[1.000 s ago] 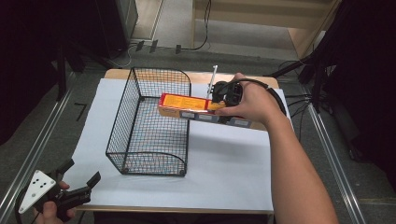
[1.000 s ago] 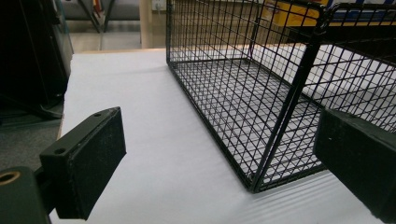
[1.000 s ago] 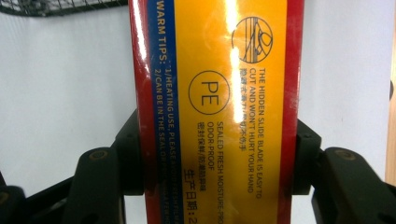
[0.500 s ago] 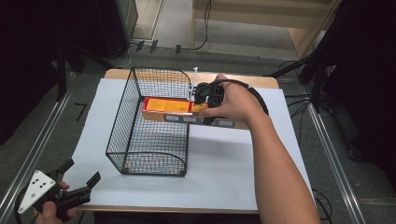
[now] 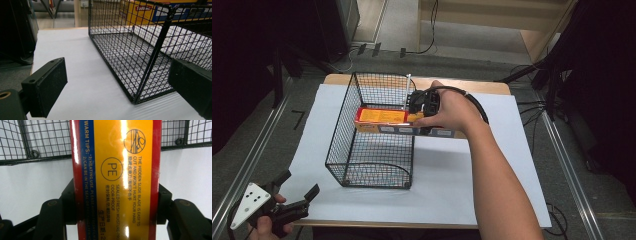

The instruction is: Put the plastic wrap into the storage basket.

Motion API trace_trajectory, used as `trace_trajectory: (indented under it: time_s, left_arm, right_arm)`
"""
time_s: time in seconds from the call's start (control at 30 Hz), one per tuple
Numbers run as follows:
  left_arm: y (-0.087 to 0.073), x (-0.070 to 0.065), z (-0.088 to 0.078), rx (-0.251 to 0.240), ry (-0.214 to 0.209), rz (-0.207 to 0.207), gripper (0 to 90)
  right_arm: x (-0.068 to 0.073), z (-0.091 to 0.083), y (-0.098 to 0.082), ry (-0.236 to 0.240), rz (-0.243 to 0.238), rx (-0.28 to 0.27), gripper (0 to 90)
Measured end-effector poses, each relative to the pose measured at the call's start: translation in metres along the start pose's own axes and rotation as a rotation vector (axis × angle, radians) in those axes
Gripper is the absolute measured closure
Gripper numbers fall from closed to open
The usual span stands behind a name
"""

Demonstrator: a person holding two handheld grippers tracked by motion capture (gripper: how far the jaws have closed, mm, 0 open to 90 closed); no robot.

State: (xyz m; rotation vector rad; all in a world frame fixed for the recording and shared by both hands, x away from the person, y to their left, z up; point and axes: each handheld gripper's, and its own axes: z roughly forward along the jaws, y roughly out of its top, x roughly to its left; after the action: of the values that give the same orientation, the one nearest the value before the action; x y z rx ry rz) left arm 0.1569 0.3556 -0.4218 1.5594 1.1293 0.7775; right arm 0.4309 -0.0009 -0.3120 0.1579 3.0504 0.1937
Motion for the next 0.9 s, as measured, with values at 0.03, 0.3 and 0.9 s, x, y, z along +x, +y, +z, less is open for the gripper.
trace_trajectory:
  time_s: [0.03, 0.3, 0.9]
  left_arm:
    - [0.0, 0.0, 0.0, -0.001, 0.0, 0.0, 2.9]
    - [0.0, 0.0, 0.0, -0.001, -0.001, 0.001, 2.9]
    - [0.0, 0.0, 0.0, -0.009, -0.007, -0.004, 2.9]
  right_arm:
    - [0.0, 0.001, 0.003, -0.001, -0.006, -0.004, 41.3]
    - [0.004, 0.004, 0.015, 0.004, -0.014, -0.002, 41.2]
    - [0.007, 0.014, 0.035, 0.011, -0.028, 0.014, 41.1]
